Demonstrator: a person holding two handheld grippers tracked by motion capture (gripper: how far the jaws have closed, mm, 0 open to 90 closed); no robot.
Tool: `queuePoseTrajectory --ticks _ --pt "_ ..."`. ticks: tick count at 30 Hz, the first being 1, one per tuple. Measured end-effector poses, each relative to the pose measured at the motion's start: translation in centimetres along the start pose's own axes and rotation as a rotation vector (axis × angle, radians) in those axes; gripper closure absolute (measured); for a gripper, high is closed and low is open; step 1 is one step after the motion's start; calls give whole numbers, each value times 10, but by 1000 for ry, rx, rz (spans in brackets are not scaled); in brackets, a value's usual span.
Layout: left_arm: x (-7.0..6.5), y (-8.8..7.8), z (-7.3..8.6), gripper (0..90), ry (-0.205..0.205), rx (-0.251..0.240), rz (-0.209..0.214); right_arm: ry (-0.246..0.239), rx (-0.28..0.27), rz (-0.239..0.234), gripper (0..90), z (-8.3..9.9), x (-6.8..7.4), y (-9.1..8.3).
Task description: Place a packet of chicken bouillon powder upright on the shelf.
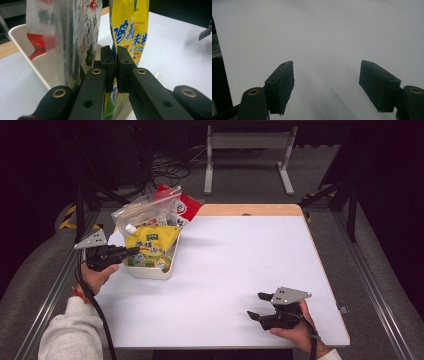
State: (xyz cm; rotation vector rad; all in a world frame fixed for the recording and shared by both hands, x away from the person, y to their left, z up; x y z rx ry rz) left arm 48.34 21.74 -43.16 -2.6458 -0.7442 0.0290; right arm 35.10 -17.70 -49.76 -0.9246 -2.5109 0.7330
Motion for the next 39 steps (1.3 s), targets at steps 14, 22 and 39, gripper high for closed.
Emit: queuePoseTrajectory --ticks 14,22,39 --pt "-5 -2 5 771 -10 -3 -163 -10 -6 15 281 -2 -4 -4" --pt "-7 -15 -7 655 -7 -48 -258 -11 -15 32 284 -3 -9 -8" --pt "-27 -38 -17 423 4 -42 -418 -1 -19 95 289 -7 -19 -11"
Point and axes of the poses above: each handheld gripper's, and its own axes: y roughly forward along the jaws, z roughly out of its underside, x roughly to its left, the point moved 10 cm from there along y, roughly forward along the jaws, and after that the axes turned 11 degrees about y, right-handed, at the moved point
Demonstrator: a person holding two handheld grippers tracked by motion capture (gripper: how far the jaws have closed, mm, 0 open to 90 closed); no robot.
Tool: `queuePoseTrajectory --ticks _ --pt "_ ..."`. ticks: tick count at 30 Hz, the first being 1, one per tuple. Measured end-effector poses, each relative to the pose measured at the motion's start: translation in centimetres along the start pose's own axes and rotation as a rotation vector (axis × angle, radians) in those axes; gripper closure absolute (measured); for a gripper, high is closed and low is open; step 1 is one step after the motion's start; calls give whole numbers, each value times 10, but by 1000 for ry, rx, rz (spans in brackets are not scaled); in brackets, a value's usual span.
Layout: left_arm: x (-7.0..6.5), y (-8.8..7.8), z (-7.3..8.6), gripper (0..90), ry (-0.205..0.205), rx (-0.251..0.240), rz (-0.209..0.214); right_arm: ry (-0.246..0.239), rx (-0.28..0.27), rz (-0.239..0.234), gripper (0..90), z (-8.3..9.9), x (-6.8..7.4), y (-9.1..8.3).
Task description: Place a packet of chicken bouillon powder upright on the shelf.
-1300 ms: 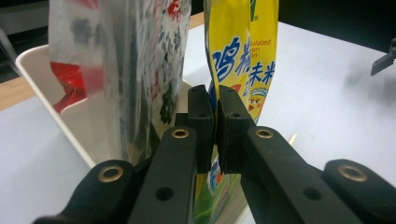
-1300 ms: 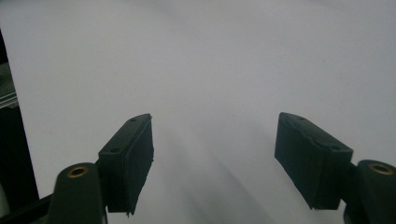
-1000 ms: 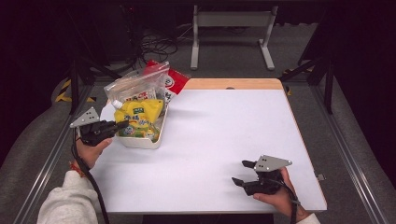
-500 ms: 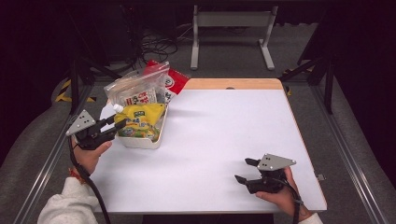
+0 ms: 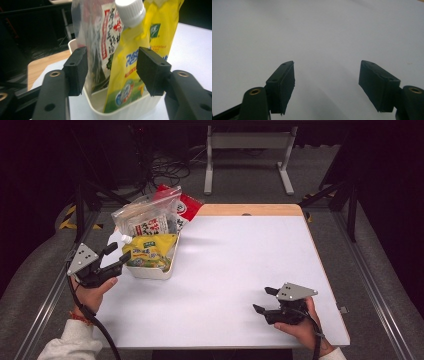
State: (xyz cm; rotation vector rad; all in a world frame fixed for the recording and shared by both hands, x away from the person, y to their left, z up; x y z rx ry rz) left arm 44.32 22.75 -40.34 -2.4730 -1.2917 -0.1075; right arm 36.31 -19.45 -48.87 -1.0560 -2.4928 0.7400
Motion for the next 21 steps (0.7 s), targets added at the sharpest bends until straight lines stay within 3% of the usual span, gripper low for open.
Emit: queuePoseTrajectory --ticks 11,21 --pt "-25 -11 6 267 -5 5 -16 -9 -15 9 273 -6 -2 -3" --pt "-66 -9 6 196 28 17 85 -25 -17 30 247 -8 -4 -6"
Point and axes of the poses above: each handheld gripper's, and its own axes: y roughly forward along the jaws, z roughly out of its underside, x roughly to its left, the point moved 10 cm from there along y, roughly forward along the jaws, and after that the axes turned 11 degrees about y, right-handed, at the moved point
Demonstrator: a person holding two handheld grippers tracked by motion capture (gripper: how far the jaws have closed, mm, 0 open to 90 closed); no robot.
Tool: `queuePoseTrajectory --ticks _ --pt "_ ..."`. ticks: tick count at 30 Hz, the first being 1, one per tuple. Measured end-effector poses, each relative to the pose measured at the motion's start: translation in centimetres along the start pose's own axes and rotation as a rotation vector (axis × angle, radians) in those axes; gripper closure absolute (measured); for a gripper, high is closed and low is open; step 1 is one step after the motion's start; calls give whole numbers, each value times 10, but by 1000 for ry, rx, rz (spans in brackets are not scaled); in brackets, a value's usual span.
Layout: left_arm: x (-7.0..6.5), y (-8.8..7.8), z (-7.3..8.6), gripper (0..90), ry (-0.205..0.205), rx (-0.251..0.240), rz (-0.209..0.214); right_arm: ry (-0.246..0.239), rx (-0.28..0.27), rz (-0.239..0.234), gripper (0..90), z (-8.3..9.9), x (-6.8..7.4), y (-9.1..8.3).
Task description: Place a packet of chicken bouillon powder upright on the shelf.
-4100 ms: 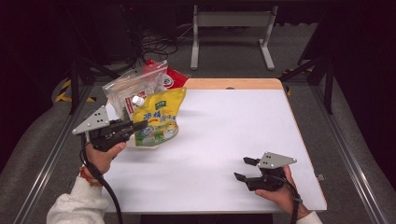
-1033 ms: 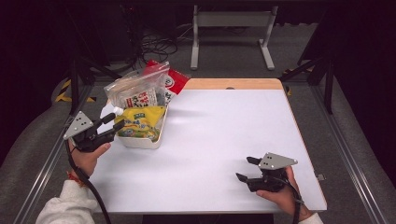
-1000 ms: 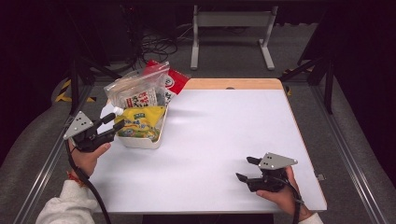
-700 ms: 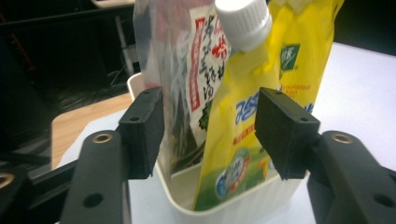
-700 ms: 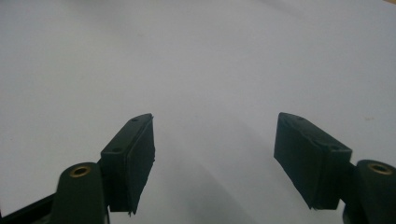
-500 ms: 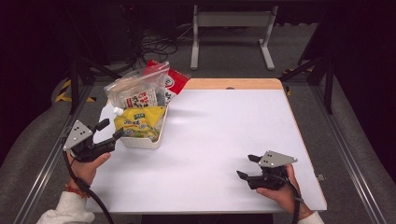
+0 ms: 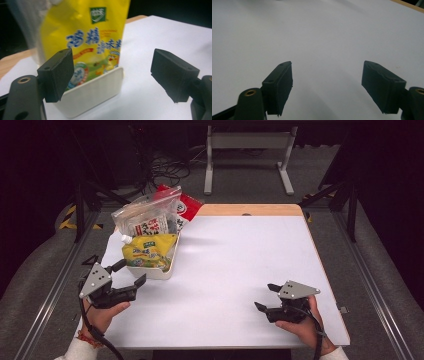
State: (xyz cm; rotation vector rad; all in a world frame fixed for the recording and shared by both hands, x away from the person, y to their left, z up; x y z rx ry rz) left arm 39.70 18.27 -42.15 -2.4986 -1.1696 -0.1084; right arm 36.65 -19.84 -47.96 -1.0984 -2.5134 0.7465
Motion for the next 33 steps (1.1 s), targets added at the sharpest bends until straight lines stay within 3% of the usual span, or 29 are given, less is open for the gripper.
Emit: queuePoseTrajectory --ticks 16,18,24,30,33 --pt "-59 19 7 138 80 64 143 -48 9 14 208 2 2 -3" --pt "-65 22 10 129 107 84 148 -57 15 15 205 4 3 -4" --pt "-82 31 20 103 124 125 185 -66 17 25 192 9 1 -6" --pt "-98 36 26 85 120 126 236 -75 11 37 174 12 -3 -10" --pt "-108 41 32 81 93 136 268 -72 7 50 159 17 -11 -12"
Point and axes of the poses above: each handheld gripper's, and its own axes: y roughly forward along the jaws, z roughly out of its underside, x roughly to its left, the point moved 10 cm from there along y, roughly forward along the jaws, and after that the axes turned 11 degrees about y, right-handed, at the moved point
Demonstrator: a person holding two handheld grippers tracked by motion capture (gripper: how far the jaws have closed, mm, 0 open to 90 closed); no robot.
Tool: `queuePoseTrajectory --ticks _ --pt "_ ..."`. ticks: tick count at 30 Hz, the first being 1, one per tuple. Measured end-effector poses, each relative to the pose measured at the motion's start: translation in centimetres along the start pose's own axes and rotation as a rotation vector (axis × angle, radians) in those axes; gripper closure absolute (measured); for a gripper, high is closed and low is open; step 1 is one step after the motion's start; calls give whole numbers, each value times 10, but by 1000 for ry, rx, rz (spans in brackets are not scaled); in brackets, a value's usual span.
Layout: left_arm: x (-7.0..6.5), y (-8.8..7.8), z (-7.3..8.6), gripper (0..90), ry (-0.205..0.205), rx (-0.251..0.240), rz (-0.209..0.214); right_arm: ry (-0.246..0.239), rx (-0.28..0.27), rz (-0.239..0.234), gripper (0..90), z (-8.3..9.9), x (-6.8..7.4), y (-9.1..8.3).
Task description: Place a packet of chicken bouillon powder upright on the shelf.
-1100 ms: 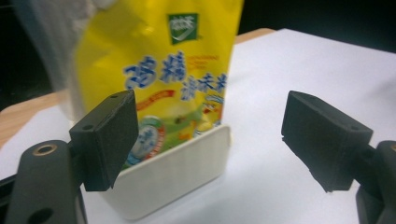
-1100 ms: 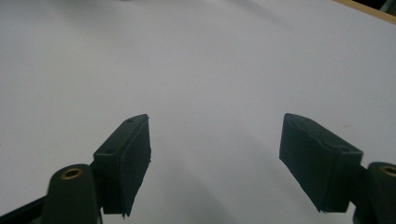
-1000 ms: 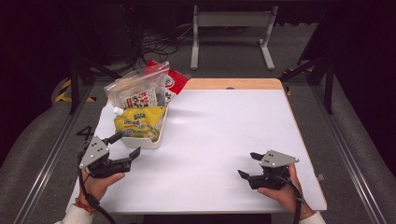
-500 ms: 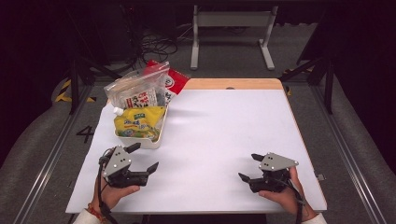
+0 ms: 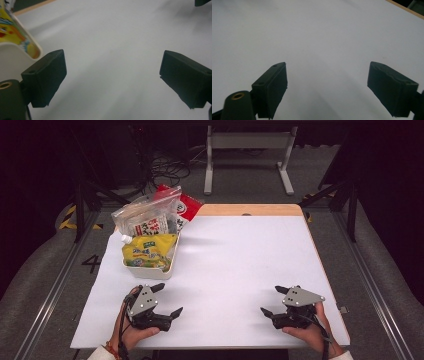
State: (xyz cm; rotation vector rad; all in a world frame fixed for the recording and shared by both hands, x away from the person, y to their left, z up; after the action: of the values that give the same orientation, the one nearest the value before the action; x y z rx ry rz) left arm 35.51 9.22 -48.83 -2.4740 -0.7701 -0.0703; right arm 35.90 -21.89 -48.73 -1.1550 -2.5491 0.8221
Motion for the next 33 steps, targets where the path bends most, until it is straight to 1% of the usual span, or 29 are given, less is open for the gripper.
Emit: queuePoseTrajectory --ticks 1,3,5,6,7,8,9,11,14,17,23,25,27,28,29,31,33 --pt "-3 3 2 81 5 9 7 12 -1 4 154 2 -3 -1" --pt "-8 7 3 81 20 23 19 22 -7 14 142 6 -8 -4" --pt "-13 10 4 79 26 23 38 24 -10 29 139 10 -13 -5" --pt "-15 13 5 77 34 36 41 30 -12 35 134 12 -16 -6" --pt "-15 13 5 77 34 36 41 30 -12 35 134 12 -16 -6" --pt "-16 16 6 77 38 44 47 52 -18 34 125 14 -18 -7" --pt "-18 17 6 77 43 51 56 60 -13 41 120 17 -20 -7" --pt "-20 19 7 76 48 57 65 49 -5 59 113 20 -22 -7" --pt "-18 20 7 69 65 62 64 47 -14 73 110 18 -22 -8" --pt "-14 18 9 69 48 69 54 46 -27 85 109 15 -20 -8" --pt "-8 18 10 69 34 69 52 44 -40 83 98 13 -16 -8" --pt "-7 18 10 72 30 64 51 36 -46 96 117 12 -17 -9" --pt "-6 19 9 71 33 65 40 52 -52 99 119 11 -18 -9" --pt "-5 19 9 71 31 66 38 49 -51 112 118 11 -19 -9" --pt "-5 18 9 71 31 70 35 50 -50 118 115 11 -19 -9" --pt "-4 18 9 71 30 71 35 51 -43 143 93 11 -21 -8" --pt "-3 17 9 71 36 72 26 54 -45 140 80 11 -19 -8"
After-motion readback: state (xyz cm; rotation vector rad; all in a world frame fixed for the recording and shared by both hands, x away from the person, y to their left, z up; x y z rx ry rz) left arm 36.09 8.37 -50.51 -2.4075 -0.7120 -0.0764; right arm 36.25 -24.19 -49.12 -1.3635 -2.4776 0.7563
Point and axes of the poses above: each handheld gripper's, and its own axes: y roughly forward along the jaws, z roughly out of its underside, x roughly to its left, the point moved 10 cm from there along y, roughly forward along the jaws, and after that the axes turned 11 degrees about y, right-handed, at the moved point
